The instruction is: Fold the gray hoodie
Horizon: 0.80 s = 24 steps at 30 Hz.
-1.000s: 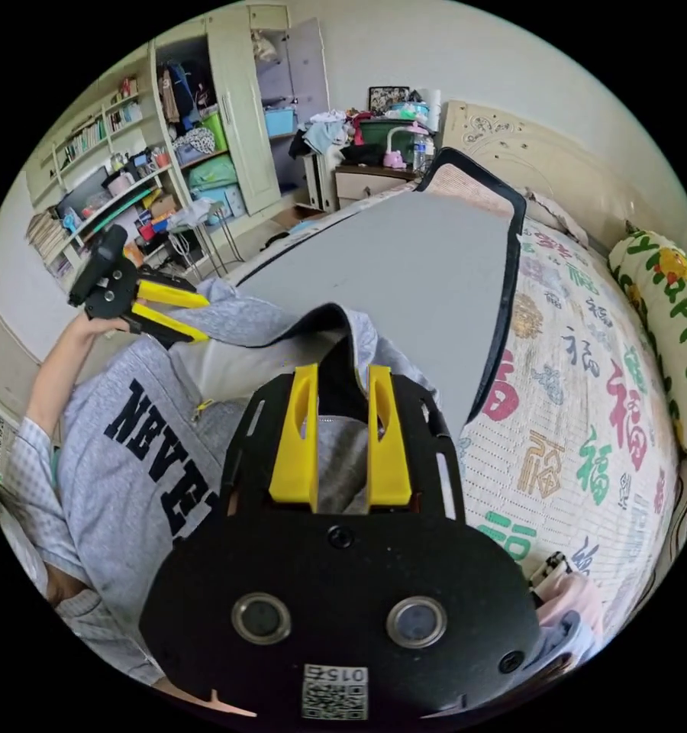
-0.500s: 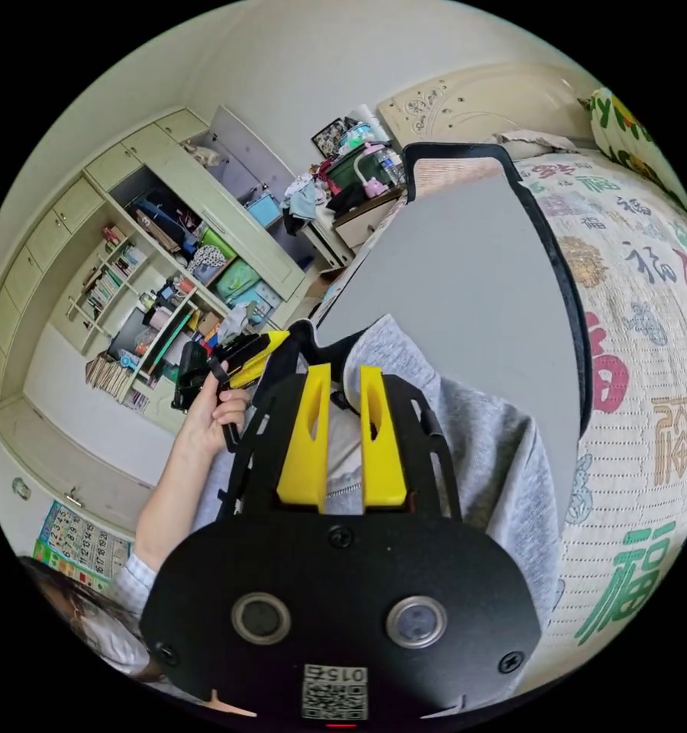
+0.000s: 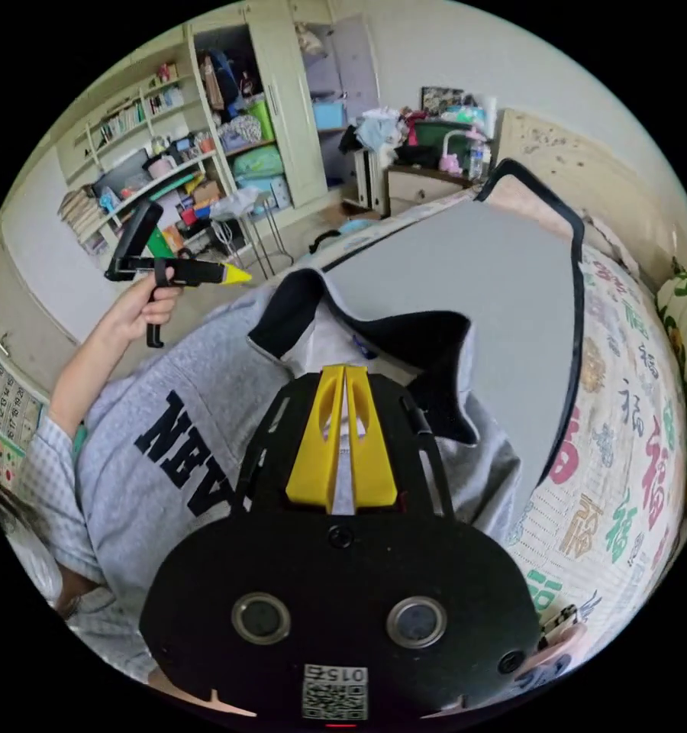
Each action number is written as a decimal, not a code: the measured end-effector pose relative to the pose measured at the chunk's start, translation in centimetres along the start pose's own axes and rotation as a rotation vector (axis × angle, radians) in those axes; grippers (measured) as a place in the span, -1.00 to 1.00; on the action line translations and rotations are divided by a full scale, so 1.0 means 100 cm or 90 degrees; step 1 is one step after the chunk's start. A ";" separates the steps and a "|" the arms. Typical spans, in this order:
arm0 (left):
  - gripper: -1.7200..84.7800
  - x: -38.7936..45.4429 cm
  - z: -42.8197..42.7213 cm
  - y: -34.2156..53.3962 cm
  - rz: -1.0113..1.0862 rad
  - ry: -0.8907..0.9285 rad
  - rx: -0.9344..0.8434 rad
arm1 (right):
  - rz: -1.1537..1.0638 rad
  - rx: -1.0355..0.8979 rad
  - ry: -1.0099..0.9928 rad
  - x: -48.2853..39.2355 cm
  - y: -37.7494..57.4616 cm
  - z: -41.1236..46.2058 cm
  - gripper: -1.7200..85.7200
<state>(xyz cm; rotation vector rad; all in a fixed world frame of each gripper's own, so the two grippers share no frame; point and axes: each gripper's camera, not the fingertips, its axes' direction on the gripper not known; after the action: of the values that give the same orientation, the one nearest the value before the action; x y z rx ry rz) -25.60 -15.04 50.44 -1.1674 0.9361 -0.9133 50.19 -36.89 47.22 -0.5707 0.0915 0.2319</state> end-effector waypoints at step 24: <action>-0.78 0.007 0.019 -0.045 0.027 -0.060 -0.012 | 0.225 0.072 0.109 0.045 0.035 -0.026 -0.93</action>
<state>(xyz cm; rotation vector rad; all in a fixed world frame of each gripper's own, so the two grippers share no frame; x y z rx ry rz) -24.00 -15.77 55.05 -1.1919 0.8906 -0.8097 53.68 -34.60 42.52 -0.4577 0.3706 0.5177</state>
